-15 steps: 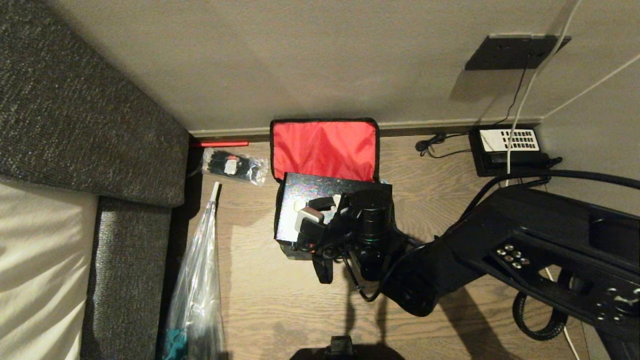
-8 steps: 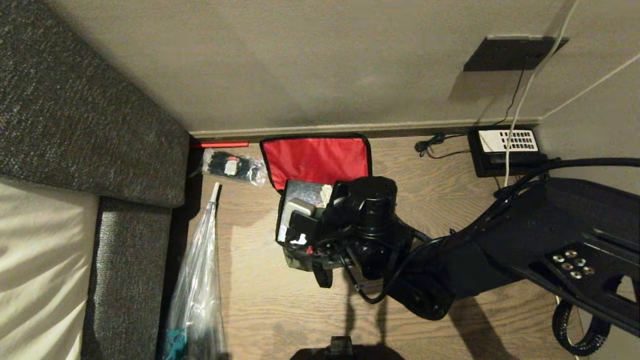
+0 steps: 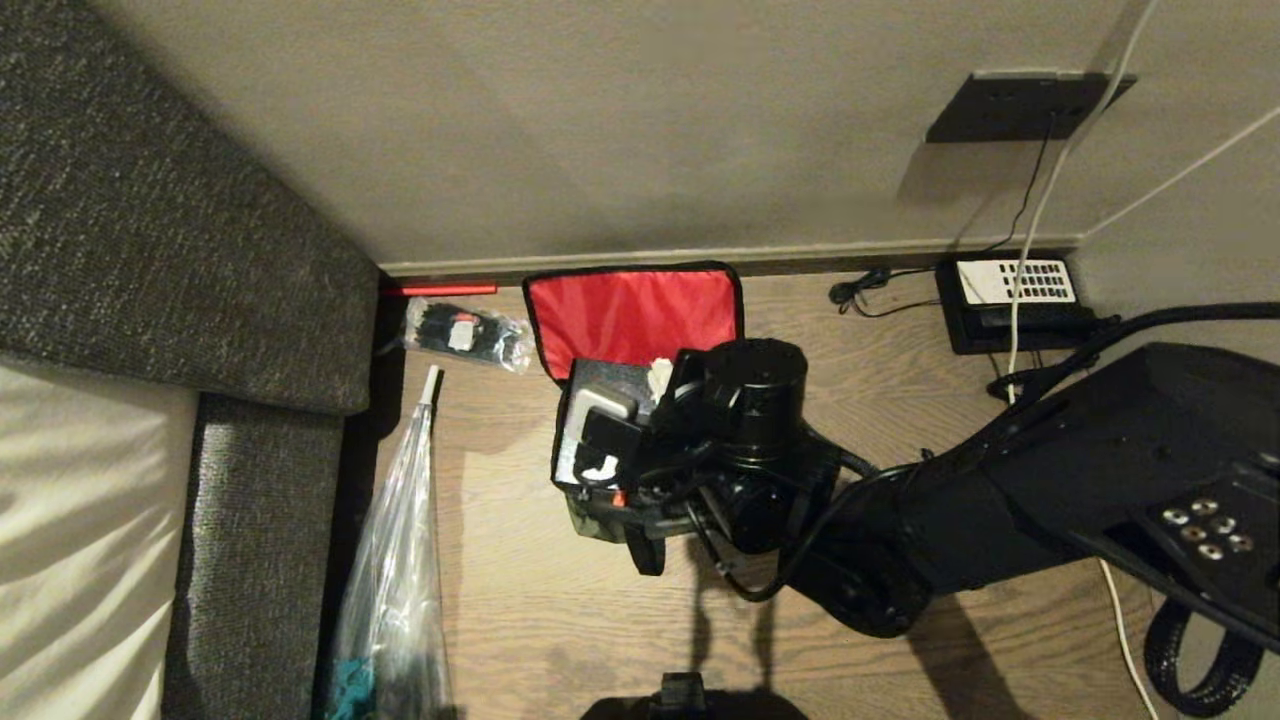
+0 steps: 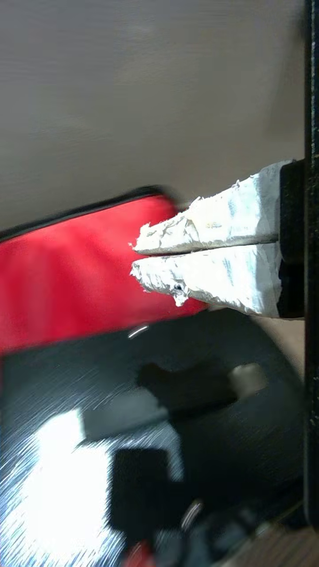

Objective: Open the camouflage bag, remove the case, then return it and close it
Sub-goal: Place the black box back, then close the top of the storage box

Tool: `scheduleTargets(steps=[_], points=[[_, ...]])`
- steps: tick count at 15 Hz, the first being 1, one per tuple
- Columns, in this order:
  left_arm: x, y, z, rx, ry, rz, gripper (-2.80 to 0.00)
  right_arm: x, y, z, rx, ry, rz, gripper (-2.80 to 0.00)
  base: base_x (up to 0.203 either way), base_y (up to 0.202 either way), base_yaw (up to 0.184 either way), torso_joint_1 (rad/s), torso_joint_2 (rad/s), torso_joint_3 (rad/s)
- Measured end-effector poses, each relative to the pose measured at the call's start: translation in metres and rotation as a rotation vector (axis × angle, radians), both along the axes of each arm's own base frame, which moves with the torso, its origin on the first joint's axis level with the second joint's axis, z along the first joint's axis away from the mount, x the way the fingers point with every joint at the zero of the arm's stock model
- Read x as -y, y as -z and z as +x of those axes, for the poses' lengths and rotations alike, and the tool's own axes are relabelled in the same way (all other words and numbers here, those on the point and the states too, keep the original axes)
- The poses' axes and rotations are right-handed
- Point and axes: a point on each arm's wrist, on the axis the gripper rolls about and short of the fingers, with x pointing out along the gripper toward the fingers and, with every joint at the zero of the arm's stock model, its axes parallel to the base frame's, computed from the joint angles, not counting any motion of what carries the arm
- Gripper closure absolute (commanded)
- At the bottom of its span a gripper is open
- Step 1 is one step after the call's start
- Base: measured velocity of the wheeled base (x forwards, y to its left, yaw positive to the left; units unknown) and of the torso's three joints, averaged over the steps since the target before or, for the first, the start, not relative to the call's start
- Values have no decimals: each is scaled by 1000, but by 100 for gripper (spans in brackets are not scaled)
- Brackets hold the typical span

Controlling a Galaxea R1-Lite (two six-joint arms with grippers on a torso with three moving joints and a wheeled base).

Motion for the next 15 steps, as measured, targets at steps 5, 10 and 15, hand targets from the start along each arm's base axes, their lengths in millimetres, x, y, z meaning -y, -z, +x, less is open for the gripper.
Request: scheduleTargets(steps=[5, 10, 15], points=[[0, 0, 0, 0, 2, 0, 0, 39, -23, -6, -175, 90, 144, 0, 0, 0, 0, 0, 0, 0], [0, 0, 0, 0, 1, 0, 0, 108, -43, -46, -400, 238, 323, 0, 0, 0, 0, 0, 0, 0], [0, 0, 0, 0, 1, 0, 0, 198, -34, -108, -591, 535, 510, 0, 0, 0, 0, 0, 0, 0]])
